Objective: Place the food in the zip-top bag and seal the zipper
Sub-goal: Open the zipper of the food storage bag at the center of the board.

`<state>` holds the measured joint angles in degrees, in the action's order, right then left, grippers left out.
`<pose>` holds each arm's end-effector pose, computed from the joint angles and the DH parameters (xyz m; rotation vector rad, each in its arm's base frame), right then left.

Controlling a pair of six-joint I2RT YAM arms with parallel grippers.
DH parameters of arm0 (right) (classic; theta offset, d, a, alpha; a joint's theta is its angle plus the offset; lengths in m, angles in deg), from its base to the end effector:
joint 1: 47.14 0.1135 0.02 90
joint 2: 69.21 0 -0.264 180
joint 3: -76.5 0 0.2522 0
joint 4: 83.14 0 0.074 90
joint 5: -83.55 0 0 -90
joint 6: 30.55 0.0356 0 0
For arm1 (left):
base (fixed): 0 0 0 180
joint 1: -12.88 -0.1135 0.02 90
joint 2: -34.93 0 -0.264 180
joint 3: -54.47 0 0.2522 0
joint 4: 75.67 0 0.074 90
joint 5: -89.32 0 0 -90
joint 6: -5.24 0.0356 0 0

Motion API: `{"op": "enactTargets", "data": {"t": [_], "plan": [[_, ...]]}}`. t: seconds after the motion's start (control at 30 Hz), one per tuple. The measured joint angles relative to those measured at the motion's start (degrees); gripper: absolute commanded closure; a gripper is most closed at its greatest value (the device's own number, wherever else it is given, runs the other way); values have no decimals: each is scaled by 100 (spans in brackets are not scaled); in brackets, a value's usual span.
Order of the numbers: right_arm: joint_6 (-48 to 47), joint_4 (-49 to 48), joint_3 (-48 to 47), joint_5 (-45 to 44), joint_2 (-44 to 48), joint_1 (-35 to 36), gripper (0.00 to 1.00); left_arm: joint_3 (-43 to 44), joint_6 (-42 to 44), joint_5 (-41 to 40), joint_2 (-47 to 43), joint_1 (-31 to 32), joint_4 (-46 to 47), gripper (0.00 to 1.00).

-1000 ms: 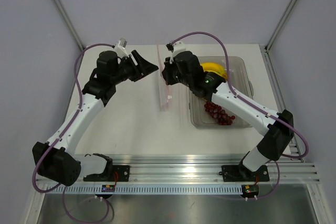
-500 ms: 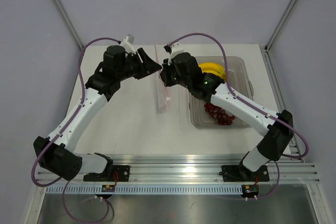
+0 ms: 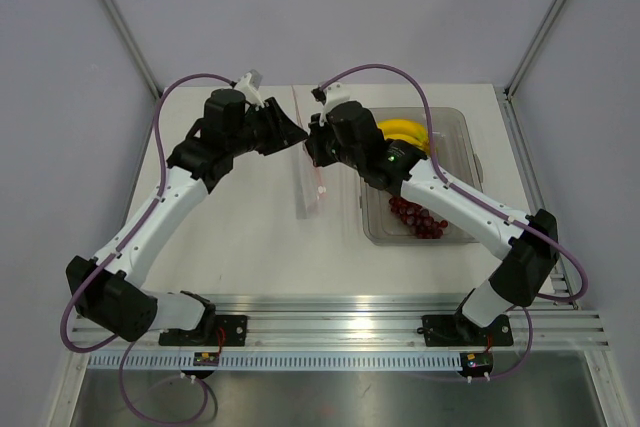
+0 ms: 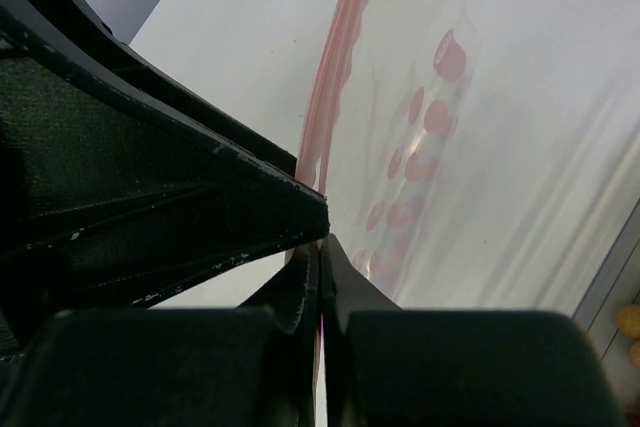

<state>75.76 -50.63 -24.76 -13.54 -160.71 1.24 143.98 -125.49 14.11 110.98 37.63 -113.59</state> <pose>0.2532 0.2784 0.3779 -0.4767 1.9593 0.6114 0.2689 -0.1340 0.3835 -0.1191 2.1204 -0.9678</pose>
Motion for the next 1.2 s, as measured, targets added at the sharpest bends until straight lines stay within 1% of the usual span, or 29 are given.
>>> {"op": "enactTargets", "data": {"t": [0.1,0.17,0.27,0.37,0.5,0.6,0.83,1.2], "plan": [[0,2,4,-17,0,2,100,0,24,-2,-2,4,-2,58],[0,2,7,-48,0,7,100,0,42,-4,-2,4,0,53],[2,-2,7,-87,0,13,100,-2,66,-15,-2,4,-17,51],[2,-2,7,-103,0,13,100,-15,70,-15,-11,2,-13,51],[2,0,7,-103,0,13,100,-39,63,-17,-33,4,13,57],[2,-2,7,-107,0,15,100,-133,66,-101,-144,9,92,57],[9,-4,7,-140,0,15,100,-271,70,-348,-448,-2,101,58],[26,-2,7,-138,0,15,100,-273,37,-247,-267,-2,164,57]]}}
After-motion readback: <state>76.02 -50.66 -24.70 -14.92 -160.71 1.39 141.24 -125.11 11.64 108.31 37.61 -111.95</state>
